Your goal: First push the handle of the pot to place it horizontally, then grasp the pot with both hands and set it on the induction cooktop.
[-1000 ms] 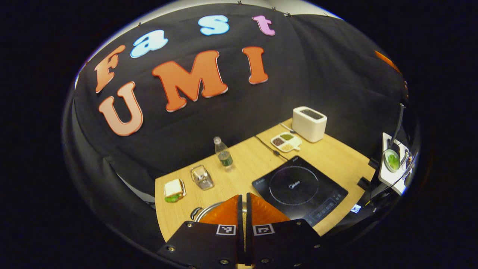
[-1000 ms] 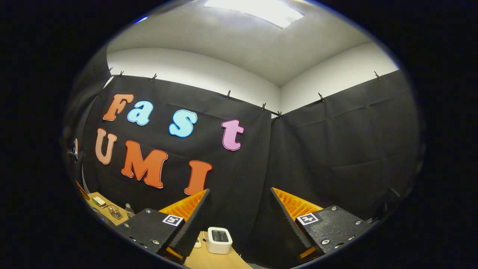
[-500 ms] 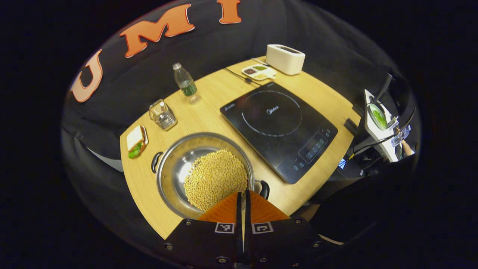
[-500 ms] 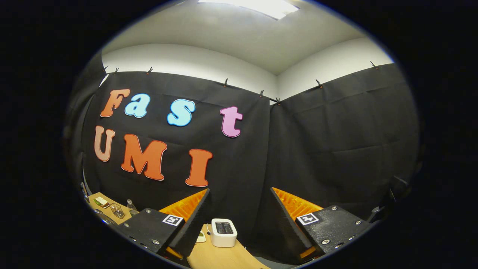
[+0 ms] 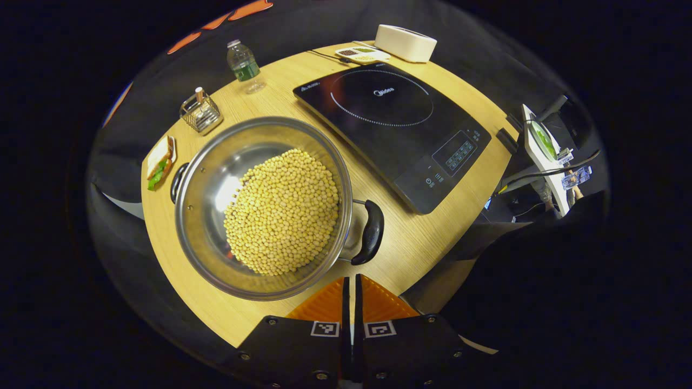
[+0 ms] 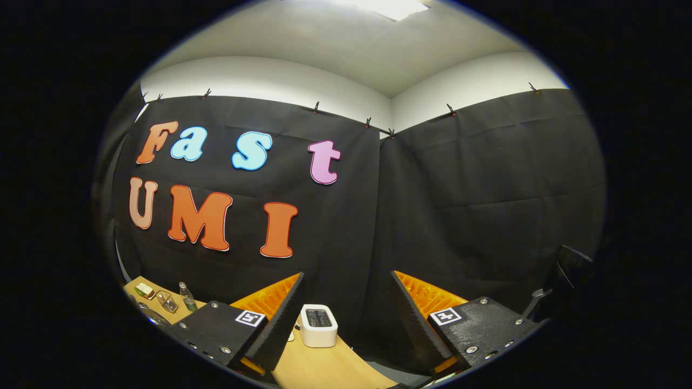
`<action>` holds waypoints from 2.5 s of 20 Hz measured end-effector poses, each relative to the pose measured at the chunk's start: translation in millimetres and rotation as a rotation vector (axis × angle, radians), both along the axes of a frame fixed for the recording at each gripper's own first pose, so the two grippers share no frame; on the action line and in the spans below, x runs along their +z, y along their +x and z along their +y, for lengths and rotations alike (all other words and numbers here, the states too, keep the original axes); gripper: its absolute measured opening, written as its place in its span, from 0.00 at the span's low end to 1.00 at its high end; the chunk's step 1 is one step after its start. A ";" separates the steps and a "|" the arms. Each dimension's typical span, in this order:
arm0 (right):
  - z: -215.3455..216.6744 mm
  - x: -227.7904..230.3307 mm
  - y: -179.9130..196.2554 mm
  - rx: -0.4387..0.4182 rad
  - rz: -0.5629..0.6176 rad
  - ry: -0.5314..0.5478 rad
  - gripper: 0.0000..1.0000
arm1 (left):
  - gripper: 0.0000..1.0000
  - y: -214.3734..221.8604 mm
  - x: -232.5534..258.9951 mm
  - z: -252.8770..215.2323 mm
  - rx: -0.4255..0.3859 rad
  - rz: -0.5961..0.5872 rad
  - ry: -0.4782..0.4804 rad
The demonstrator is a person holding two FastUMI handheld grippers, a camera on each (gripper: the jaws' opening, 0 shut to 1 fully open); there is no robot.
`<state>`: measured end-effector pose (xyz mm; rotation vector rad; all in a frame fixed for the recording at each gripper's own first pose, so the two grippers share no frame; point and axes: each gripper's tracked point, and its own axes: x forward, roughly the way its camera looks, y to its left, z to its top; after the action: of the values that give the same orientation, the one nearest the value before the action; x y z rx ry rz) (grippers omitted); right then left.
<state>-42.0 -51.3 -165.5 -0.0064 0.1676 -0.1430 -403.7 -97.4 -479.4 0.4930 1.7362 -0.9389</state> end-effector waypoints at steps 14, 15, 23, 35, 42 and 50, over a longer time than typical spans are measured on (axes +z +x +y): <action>-21.4 -0.3 -28.9 -0.077 0.028 -0.031 0.95 | 0.02 -23.1 -55.6 -32.8 0.075 0.012 0.051; -21.4 -1.0 -30.2 -0.079 0.032 -0.029 0.95 | 0.01 -19.0 -57.9 -38.6 0.093 0.011 0.045; -19.1 -10.9 -37.1 -0.085 0.054 -0.003 0.95 | 0.01 4.8 -72.2 -80.9 0.231 0.056 0.003; -34.9 -14.6 -47.2 -0.123 0.083 -0.037 0.95 | 0.01 55.2 -99.9 -121.1 0.291 -0.032 -0.004; -42.3 -19.1 -60.9 -0.152 0.110 -0.043 0.95 | 0.01 81.2 -115.9 -134.5 0.297 -0.085 -0.008; -30.6 -28.6 -63.3 -0.135 0.133 -0.027 0.95 | 0.01 97.9 -123.5 -139.8 0.301 -0.142 -0.021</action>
<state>-105.3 -81.9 -194.1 -0.0313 0.2993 -0.2796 -305.8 -237.1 -603.0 0.2670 1.6153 -0.6904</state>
